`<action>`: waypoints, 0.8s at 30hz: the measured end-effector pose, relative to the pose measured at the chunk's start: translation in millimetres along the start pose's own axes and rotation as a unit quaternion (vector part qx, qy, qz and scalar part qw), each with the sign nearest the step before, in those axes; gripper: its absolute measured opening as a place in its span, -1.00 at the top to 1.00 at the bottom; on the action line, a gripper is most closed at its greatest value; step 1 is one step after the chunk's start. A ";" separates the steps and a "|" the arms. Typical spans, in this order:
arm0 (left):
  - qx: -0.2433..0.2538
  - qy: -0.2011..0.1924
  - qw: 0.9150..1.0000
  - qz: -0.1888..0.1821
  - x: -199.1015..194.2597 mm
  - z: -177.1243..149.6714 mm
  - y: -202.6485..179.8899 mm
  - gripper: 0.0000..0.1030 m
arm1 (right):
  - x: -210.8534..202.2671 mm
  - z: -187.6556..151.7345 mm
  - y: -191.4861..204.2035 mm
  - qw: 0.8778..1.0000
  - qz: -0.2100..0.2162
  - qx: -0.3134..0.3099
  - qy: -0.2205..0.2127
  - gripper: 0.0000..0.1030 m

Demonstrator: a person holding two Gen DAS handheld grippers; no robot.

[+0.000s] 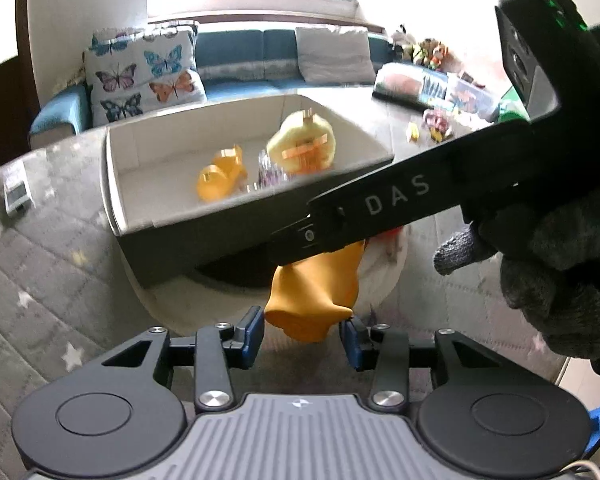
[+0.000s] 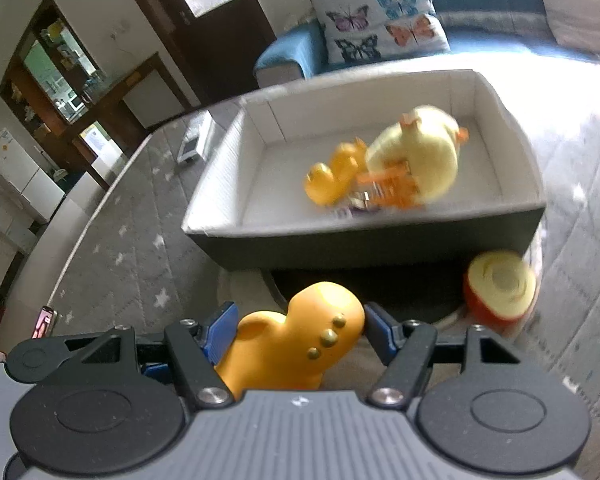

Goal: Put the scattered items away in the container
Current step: 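Carry the yellow rubber toy with the right tool over the open box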

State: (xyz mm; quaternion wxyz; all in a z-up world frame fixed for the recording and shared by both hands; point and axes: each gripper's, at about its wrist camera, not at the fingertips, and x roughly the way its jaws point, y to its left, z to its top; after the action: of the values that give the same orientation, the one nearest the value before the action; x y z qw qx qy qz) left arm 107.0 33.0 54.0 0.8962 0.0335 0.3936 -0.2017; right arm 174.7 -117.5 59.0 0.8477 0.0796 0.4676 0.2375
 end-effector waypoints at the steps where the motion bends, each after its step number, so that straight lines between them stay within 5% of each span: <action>1: 0.001 -0.007 1.000 0.002 -2.8 4.0 0.1 0.14 | -4.3 3.8 2.5 1.000 -0.001 -0.004 -0.006 -0.35; 12: -0.009 -0.043 0.999 0.029 -5.2 57.4 23.3 0.15 | -11.8 64.5 11.5 0.998 0.010 -0.007 -0.055 -0.35; 24: -0.034 -0.004 0.999 0.036 33.9 80.3 63.0 0.15 | 42.7 93.7 1.4 0.999 0.011 0.021 -0.036 -0.35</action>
State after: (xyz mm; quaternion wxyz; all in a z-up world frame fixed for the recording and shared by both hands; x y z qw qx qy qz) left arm 207.7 61.8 78.6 0.9051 0.0168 0.3952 -0.1558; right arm 271.2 -87.7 78.9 0.8597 0.1106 0.4404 0.2338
